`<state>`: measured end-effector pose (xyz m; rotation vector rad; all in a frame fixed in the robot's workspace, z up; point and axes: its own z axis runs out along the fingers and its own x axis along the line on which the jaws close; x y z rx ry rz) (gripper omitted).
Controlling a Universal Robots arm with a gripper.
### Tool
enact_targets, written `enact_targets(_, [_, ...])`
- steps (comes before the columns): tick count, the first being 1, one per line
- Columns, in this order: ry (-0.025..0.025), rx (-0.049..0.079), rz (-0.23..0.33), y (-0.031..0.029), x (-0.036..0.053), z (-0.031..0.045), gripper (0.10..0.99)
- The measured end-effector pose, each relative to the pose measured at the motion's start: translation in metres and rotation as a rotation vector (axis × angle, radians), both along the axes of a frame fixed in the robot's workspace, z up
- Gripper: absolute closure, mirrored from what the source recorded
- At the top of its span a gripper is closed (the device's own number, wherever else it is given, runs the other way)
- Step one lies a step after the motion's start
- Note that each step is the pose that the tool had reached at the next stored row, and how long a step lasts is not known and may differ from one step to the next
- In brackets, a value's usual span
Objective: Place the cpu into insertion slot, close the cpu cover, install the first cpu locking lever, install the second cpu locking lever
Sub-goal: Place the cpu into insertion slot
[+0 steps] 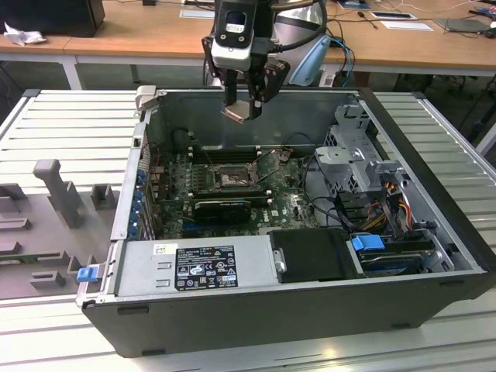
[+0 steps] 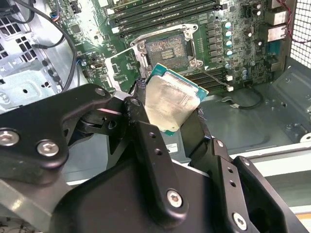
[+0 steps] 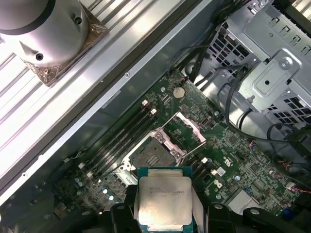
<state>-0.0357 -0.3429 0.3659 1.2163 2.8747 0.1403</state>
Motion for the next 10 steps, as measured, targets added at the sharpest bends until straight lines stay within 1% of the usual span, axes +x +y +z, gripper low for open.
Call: enact_targets(10, [-0.0001,0.000,-0.056,0.0001,0.0000,-0.0012,0.557])
